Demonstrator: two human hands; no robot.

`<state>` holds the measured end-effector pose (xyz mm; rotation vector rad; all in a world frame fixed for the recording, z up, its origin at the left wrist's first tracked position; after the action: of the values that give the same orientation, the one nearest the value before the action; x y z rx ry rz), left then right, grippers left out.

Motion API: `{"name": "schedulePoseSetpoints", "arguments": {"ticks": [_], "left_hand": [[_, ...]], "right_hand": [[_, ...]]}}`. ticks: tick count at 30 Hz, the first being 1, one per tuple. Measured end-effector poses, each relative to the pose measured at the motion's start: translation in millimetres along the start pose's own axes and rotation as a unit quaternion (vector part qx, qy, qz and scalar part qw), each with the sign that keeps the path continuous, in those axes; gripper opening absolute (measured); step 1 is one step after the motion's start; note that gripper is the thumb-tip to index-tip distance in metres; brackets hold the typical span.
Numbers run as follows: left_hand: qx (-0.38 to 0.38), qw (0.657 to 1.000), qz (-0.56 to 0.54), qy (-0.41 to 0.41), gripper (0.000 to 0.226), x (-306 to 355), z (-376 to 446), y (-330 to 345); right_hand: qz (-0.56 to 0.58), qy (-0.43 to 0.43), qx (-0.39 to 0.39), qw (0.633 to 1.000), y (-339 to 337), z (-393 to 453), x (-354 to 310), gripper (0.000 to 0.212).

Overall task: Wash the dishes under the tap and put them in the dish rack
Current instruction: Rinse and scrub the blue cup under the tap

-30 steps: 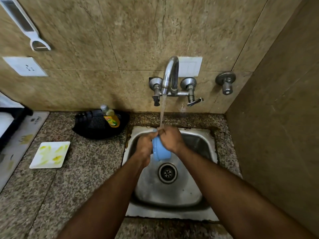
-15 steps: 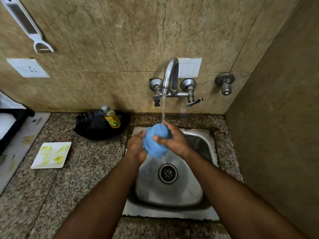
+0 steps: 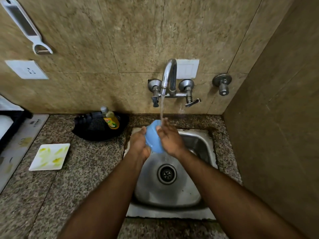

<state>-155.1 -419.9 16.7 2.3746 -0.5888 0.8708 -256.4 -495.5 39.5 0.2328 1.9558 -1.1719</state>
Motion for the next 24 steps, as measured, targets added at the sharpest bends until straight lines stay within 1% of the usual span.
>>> {"name": "schedulePoseSetpoints", "arguments": {"ticks": [1,2,3,4,5,6,7,8,9,10,11,12,13,14,15,17,18,19,22,23,24], "left_hand": [[-0.012,0.999,0.03,0.011,0.031,0.3,-1.5,5.6],[-0.021,0.997,0.064,0.03,0.029,1.8,-0.1,10.1],[-0.028,0.992,0.109,0.061,0.027,5.9,2.9,14.0],[-0.039,0.98,0.167,0.099,0.027,11.3,4.6,17.5],[-0.065,0.963,0.223,0.134,0.028,16.1,2.1,24.4],[-0.096,0.939,0.286,0.168,0.03,17.2,0.4,30.9],[-0.127,0.902,0.359,0.203,0.032,17.1,-3.1,38.9],[-0.154,0.856,0.429,0.242,0.034,16.0,-9.6,47.4],[-0.182,0.807,0.49,0.275,0.035,12.1,-14.9,53.4],[-0.211,0.753,0.543,0.306,0.036,7.6,-21.2,61.0],[-0.231,0.707,0.583,0.326,0.036,2.9,-27.4,65.6],[-0.242,0.676,0.608,0.34,0.034,1.0,-32.6,68.5],[-0.245,0.661,0.616,0.353,0.032,1.7,-36.1,69.4],[-0.243,0.659,0.609,0.369,0.028,5.2,-38.1,68.4],[-0.231,0.663,0.595,0.391,0.026,12.0,-41.4,66.6],[-0.187,0.675,0.557,0.446,0.035,29.6,-44.2,58.4],[-0.167,0.68,0.537,0.472,0.041,37.5,-46.3,54.2],[-0.154,0.683,0.517,0.494,0.044,43.6,-47.8,50.6],[-0.103,0.694,0.472,0.534,0.043,60.4,-52.4,38.2],[-0.076,0.702,0.463,0.536,0.046,66.9,-51.8,33.7],[-0.053,0.723,0.448,0.524,0.05,71.9,-46.6,27.9]], "right_hand": [[0.105,0.061,-0.012,0.992,0.4,3.3,11.1,0.073],[0.221,0.108,-0.016,0.969,4.0,6.2,22.3,0.078],[0.312,0.155,-0.027,0.937,6.7,1.3,30.3,0.074],[0.368,0.186,-0.043,0.91,9.1,-5.1,34.9,0.066],[0.395,0.206,-0.071,0.892,10.4,-11.3,36.5,0.063],[0.415,0.218,-0.082,0.88,10.8,-14.3,41.6,0.066],[0.436,0.222,-0.09,0.868,9.8,-16.9,44.7,0.07],[0.466,0.219,-0.088,0.853,8.8,-16.4,46.3,0.07],[0.476,0.225,-0.076,0.847,8.4,-14.5,48.6,0.065],[0.48,0.226,-0.067,0.845,7.9,-13.6,48.3,0.057],[0.473,0.235,-0.054,0.847,7.8,-13.2,50.5,0.047],[0.476,0.24,-0.038,0.845,7.3,-12.6,53.3,0.036],[0.481,0.242,-0.025,0.842,5.7,-14.6,54.1,0.029],[0.508,0.24,-0.008,0.827,7.1,-13.7,58.4,0.032],[0.534,0.232,0.0,0.813,7.2,-14.5,59.0,0.041],[0.58,0.218,0.023,0.785,5.9,-14.8,60.0,0.06],[0.594,0.209,0.031,0.776,3.9,-16.3,57.3,0.06],[0.601,0.205,0.043,0.771,0.0,-17.6,55.0,0.053],[0.635,0.197,0.082,0.742,-7.9,-11.7,53.6,0.034],[0.647,0.193,0.087,0.733,-7.9,-9.9,51.6,0.03],[0.655,0.19,0.085,0.727,-6.1,-8.2,50.4,0.028]]}}
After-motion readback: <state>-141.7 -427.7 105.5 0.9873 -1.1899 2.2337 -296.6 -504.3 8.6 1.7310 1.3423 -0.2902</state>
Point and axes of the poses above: each hand's wrist, its own z-axis towards the middle knuckle, its own y-axis out of the palm, x = y × z, the point moved 9 cm from there along z, towards the middle knuckle, and after that the axes turned 2 degrees about -x, right-handed, at the moved point
